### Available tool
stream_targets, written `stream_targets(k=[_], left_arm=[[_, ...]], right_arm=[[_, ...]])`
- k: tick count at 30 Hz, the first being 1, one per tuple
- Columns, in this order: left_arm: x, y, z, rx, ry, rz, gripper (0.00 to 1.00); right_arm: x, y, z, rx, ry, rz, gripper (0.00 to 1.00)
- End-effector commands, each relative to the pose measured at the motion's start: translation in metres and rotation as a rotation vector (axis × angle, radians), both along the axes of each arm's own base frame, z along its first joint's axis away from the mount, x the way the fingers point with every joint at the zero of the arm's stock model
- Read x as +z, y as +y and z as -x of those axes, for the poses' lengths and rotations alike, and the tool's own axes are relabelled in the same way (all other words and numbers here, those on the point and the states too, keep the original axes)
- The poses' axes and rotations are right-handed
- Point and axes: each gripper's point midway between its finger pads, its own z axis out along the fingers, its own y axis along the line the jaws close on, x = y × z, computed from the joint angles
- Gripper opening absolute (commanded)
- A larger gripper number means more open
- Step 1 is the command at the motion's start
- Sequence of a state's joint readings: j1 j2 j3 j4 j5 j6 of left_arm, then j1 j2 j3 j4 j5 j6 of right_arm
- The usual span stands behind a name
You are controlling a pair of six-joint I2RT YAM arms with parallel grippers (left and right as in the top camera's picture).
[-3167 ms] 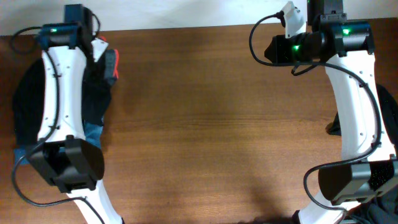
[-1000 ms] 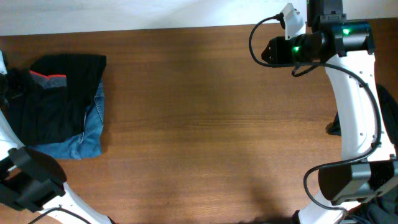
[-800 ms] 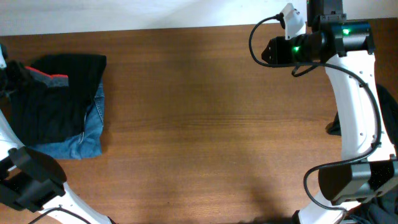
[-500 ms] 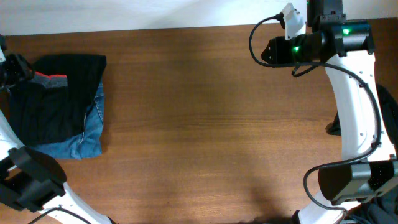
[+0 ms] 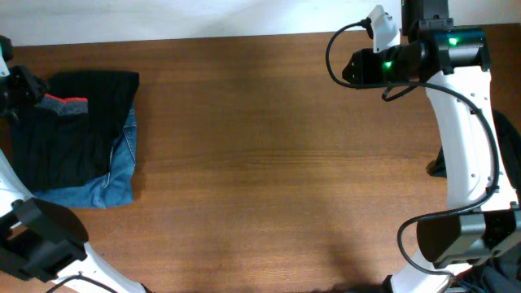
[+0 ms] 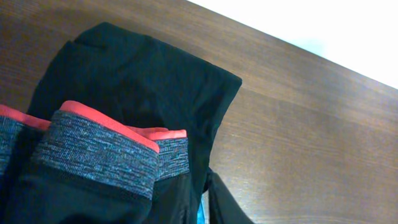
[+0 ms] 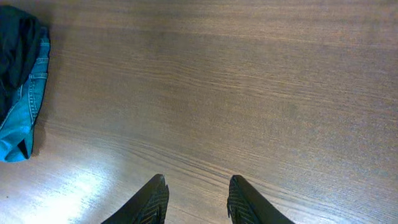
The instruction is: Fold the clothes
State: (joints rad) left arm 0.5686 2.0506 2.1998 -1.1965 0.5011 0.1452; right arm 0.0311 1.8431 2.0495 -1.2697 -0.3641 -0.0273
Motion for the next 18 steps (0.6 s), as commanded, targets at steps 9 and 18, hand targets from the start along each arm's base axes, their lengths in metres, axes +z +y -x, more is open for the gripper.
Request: stream_targets(k=[9,18], left_arm=[[-0.107,0.034,-0.016,0.046,0.18,0.025,0.1],[-0.215,0.044,-0.023,0.078,0.307,0.134,0.17]], right_arm=[[0.006,-0.003,0.006,-0.007,-0.002,0.005,0.38],[0.005,-0.003,0.007,-0.007,0.004,0.006,0.38]])
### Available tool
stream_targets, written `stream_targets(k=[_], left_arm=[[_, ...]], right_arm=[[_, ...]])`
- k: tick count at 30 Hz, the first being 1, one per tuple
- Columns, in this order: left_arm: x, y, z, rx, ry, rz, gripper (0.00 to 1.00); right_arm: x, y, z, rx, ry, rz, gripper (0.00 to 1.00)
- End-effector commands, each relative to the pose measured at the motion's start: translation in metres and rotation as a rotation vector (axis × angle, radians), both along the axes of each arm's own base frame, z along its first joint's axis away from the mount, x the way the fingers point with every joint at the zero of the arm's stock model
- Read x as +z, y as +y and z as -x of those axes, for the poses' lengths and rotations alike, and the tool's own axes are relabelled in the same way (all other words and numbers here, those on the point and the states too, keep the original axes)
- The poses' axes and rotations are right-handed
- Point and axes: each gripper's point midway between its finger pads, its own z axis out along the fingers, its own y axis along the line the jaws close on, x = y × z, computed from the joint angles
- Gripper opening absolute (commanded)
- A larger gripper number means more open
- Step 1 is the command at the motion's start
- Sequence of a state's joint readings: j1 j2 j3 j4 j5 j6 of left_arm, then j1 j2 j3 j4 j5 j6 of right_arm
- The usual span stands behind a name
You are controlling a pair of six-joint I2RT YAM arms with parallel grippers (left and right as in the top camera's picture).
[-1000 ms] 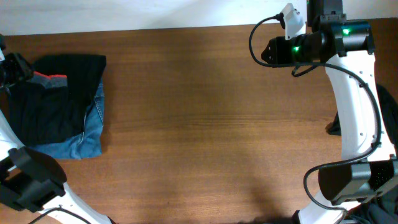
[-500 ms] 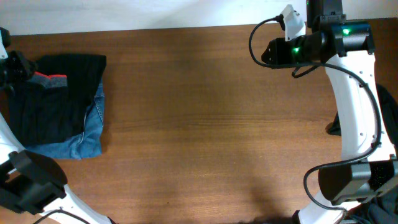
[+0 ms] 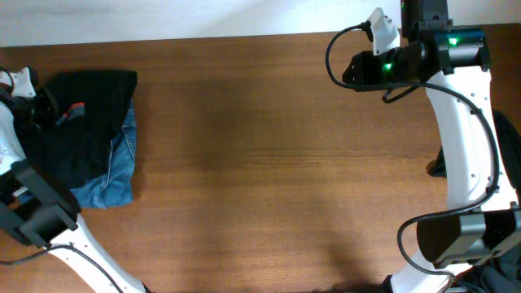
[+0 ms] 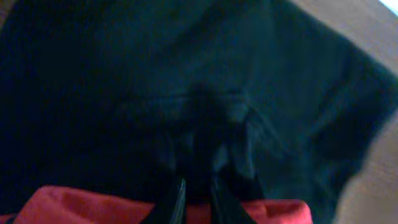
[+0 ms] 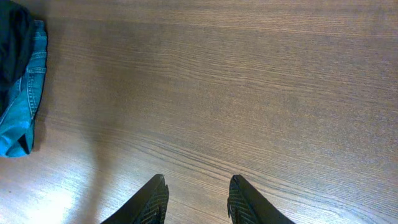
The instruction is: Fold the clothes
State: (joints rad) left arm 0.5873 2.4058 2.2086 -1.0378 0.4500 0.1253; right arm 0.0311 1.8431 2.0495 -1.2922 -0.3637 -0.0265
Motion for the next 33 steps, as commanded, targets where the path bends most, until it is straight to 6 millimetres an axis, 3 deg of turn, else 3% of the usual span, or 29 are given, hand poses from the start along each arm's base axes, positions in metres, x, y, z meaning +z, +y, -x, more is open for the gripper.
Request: stream_targets(k=[1,7,11,15,20,23,26,28,33], left_arm=[[-0.056,-0.003,0.015,0.021,0.128,0.065,0.17],[-0.054,-0.001,0.003,0.011,0.08,0.046,0.21],[-0.039,-0.013,-0.008,-0.02,0.006,0.114,0.23],[0.001,-0.015,-0.02,-0.044,-0.096,0.127,0.24],[0.082,-0.013,-0.021,-0.052,-0.216,0.03,0.31],[0.124,-0.015,-0.004,-0.03,-0.225,-0.038,0.38],[0.146,-0.022,0.028,0.026,-0.144,-0.052,0.45],[0.149,-0.031,0.05,0.046,-0.073,-0.038,0.59],[0.134,-0.047,0.097,0.07,0.143,0.005,0.65]], right_arm=[[0.008,-0.003,0.002,-0.006,-0.019,0.005,0.38],[0.008,-0.003,0.002,-0.006,-0.019,0.005,0.37],[0.008,-0.003,0.002,-0.006,-0.019,0.005,0.38],[0.008,-0.003,0.002,-0.006,-0.019,0.005,0.37],[0.008,-0.003,0.002,-0.006,-0.019,0.005,0.38],[0.008,-0.003,0.002,-0.006,-0.019,0.005,0.38],[0.008,-0.003,0.002,-0.006,-0.019,0.005,0.38],[0.008,-0.003,0.002,-0.006,-0.019,0.005,0.38],[0.007,-0.004,0.002,-0.008,-0.019,0.009,0.38]])
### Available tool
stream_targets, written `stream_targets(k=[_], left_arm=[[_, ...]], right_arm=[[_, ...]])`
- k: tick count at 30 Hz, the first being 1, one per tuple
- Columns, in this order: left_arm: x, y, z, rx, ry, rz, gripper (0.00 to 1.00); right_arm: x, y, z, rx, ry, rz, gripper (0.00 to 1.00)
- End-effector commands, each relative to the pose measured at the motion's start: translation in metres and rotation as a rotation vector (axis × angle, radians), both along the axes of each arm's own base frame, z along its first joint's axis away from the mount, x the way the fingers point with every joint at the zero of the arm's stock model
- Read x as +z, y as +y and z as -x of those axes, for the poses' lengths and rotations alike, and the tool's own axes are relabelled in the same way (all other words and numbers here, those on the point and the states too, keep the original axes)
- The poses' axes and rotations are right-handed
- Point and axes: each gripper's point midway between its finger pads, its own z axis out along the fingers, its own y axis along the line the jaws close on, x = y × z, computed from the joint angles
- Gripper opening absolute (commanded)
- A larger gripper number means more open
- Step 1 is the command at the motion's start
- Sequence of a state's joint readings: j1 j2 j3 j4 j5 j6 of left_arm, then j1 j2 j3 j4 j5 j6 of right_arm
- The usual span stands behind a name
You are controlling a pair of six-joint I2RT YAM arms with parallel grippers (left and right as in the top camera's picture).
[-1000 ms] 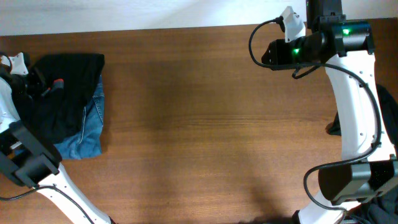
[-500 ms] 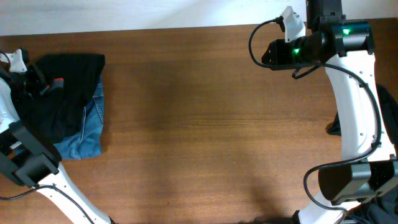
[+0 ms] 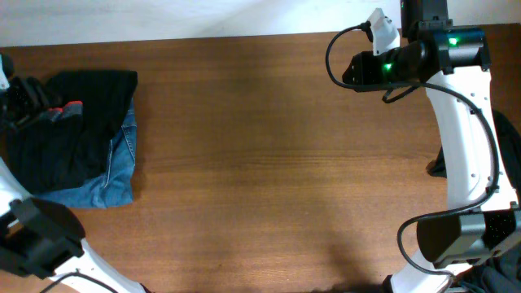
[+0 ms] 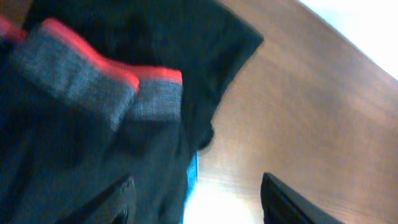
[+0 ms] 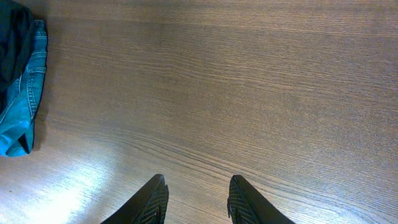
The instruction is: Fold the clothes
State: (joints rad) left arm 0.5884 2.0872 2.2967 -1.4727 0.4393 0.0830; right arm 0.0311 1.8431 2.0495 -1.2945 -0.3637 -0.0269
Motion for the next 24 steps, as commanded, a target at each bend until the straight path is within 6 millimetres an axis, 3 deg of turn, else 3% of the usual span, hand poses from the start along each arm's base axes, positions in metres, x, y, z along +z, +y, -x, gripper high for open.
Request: stream_targets(k=[1,5,7,10,17,21,24], left_arm=[[-0.017,0.003,0.023,0.031,0.142,-0.018,0.65],[-0.014,-0.003,0.035,0.033,0.177,-0.015,0.65],[-0.004,-0.003,0.041,0.051,0.172,-0.035,0.65],[0.017,0.001,0.066,0.146,0.212,-0.107,0.65],[0.056,-0.015,0.102,0.219,0.17,-0.153,0.66],[0.053,-0.012,0.129,0.327,0.2,-0.216,0.67],[0.035,-0.008,0.139,0.402,0.183,-0.24,0.69]], right_arm=[[0.008,-0.004,0.002,-0.008,-0.022,0.008,0.37],[0.008,-0.004,0.002,-0.008,-0.022,0.008,0.38],[0.008,-0.004,0.002,-0.008,-0.021,0.008,0.37],[0.008,-0.004,0.002,-0.008,-0.021,0.008,0.38],[0.007,-0.004,0.004,-0.008,-0.013,0.008,0.43],[0.005,-0.004,0.007,-0.008,0.004,0.01,0.47],[0.004,-0.004,0.008,-0.008,0.008,0.01,0.48]])
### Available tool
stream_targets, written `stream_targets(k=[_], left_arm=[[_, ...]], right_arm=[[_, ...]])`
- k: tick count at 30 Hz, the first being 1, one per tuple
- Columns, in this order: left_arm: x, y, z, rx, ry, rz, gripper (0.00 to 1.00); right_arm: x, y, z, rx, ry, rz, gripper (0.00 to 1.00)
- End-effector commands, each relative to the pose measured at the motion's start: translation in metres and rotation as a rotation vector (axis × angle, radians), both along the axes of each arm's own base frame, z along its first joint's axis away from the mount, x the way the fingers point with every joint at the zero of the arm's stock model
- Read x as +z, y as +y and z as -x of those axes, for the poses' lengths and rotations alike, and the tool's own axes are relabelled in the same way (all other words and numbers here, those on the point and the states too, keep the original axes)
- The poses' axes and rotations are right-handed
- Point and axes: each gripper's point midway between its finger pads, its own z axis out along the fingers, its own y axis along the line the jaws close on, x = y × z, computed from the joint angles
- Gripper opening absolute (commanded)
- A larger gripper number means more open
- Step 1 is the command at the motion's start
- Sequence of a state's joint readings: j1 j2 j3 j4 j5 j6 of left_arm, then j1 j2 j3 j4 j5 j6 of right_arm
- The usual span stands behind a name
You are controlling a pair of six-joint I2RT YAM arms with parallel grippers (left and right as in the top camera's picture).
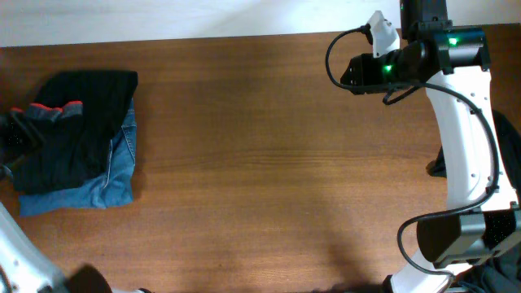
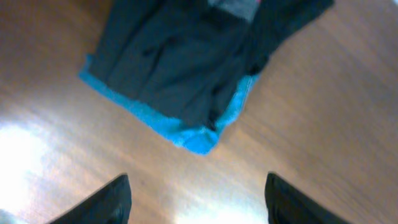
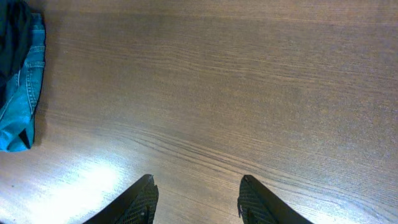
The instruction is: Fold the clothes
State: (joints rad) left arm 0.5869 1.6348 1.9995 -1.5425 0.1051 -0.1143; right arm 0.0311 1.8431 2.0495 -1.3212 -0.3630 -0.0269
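A folded black garment with a grey and red waistband lies on top of folded blue jeans at the table's left end. My left gripper is open and empty. It hangs over bare wood beside the stack, and both garments show ahead of its fingers. In the overhead view it sits at the stack's left edge. My right gripper is open and empty, high over the table's far right.
The wooden table runs between the stack and the right arm. The jeans' edge shows at the left of the right wrist view. A white wall borders the table's far edge.
My left gripper has drawn back from the waistband and now sees the whole stack from farther off. The right gripper's fingers stand a little wider apart. The stack has not shifted.
My left wrist first looked closely at the waistband. Then its fingers were nearly shut, pressed at the black fabric by the red band. Then they were open just off the garment, and now the gripper is well clear. The right arm stayed put.
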Motion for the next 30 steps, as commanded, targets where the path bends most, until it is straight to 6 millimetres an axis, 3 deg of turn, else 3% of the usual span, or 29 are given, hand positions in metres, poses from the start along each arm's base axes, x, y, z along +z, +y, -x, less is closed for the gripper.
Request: stream_targets(k=[1,6,11,15,18,30], left_arm=[[-0.035,0.009,0.02,0.14,0.045,-0.016,0.69],[-0.094,0.022,0.022,0.192,-0.025,-0.042,0.7],[-0.147,0.032,-0.002,0.155,-0.163,-0.03,0.69],[-0.152,0.024,-0.027,0.038,-0.323,0.009,0.63],[-0.15,0.028,-0.029,0.03,-0.335,-0.014,0.62],[-0.177,0.019,0.007,0.095,-0.146,0.031,0.62]], right_arm=[[0.007,-0.004,0.003,-0.007,-0.018,0.008,0.48],[0.007,-0.004,0.003,-0.007,-0.015,0.008,0.49],[0.007,-0.004,0.003,-0.007,-0.014,0.008,0.49],[0.006,-0.006,0.003,-0.014,-0.014,0.021,0.49],[0.004,-0.01,0.004,-0.025,-0.005,0.043,0.49],[0.001,-0.013,0.005,-0.031,0.005,0.058,0.51]])
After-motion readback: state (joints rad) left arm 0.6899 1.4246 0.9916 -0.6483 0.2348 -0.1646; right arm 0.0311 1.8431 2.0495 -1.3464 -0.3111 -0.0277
